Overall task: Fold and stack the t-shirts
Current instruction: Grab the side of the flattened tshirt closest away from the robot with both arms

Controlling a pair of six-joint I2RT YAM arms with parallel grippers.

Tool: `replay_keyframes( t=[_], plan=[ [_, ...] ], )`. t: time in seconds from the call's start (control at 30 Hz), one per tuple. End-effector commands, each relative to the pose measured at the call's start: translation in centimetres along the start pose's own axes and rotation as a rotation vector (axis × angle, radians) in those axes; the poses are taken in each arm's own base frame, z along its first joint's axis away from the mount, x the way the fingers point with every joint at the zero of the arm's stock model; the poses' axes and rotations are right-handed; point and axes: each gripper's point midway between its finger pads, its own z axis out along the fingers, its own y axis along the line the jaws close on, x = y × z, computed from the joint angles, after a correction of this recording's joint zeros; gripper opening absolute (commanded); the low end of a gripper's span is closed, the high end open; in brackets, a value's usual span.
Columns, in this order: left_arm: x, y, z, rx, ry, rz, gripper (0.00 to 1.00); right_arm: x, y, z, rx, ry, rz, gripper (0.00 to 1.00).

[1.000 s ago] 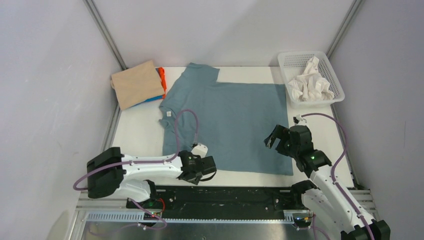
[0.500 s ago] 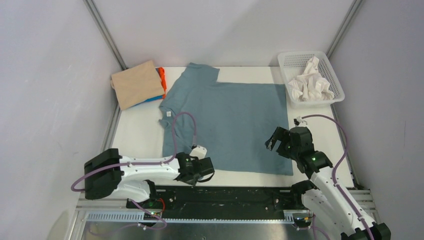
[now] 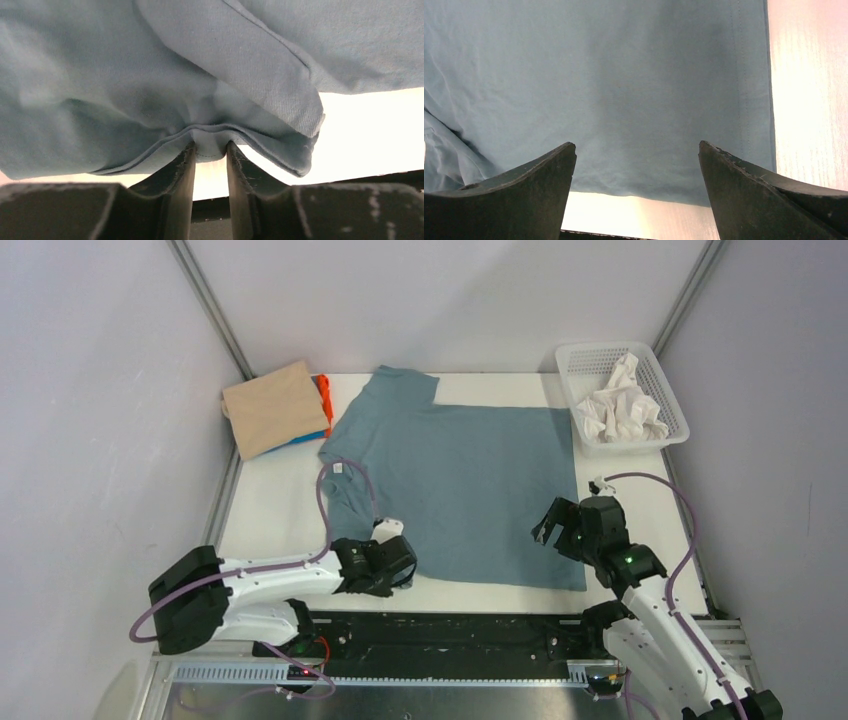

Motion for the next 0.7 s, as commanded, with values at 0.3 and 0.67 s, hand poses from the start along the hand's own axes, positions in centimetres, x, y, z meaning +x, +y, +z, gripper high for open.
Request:
replay_keyframes(
  t=[0.3, 0.67],
  plan=[
    [3.4, 0.0, 0.6, 0.048, 0.141, -0.004, 0.0, 3.0, -1.5, -1.7, 0.112, 0.11, 0.175, 0.92],
    [4.0, 0.0, -3.4, 0.122, 0.156, -0.082, 0.0, 8.0, -4.2, -3.3, 0.389, 0.128, 0.3, 0.86]
  ],
)
